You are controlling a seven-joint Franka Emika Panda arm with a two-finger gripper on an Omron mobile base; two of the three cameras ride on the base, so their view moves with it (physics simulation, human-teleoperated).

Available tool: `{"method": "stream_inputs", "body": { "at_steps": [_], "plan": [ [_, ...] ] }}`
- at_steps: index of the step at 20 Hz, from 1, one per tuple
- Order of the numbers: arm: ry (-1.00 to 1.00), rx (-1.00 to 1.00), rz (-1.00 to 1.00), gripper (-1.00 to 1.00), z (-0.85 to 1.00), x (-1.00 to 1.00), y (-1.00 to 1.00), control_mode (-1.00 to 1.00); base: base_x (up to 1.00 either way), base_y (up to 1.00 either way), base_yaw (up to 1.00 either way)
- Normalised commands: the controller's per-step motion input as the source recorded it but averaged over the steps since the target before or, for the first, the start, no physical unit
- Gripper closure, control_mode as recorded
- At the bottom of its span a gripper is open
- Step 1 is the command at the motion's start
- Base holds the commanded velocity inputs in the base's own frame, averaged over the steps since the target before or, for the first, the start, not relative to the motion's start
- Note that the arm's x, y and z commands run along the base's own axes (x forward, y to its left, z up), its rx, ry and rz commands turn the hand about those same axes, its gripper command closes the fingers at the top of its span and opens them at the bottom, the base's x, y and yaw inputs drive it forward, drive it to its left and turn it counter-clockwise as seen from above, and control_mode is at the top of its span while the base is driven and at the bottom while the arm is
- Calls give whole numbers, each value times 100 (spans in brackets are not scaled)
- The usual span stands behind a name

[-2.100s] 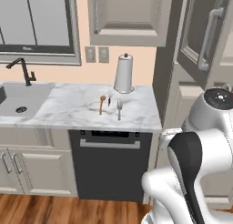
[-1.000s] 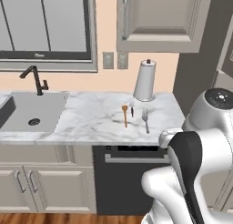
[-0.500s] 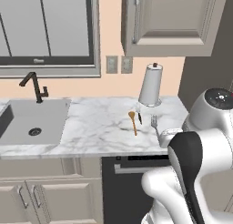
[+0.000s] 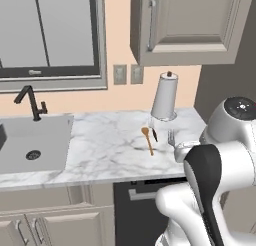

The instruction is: Organize the utensils by type. Pick up the wooden spoons from the counter and place them in the open cabinet. Then pick up the metallic utensils from the counter and place them in the open drawer.

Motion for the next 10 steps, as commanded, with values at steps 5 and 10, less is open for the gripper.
{"method": "stream_inputs", "body": {
  "at_steps": [5, 10],
  "plan": [
    [0, 0, 0, -100, 0, 0, 0, 100, 36, 14, -16],
    [-3, 0, -2, -100, 4, 2, 3, -100, 28, 12, -11]
  ]
}}
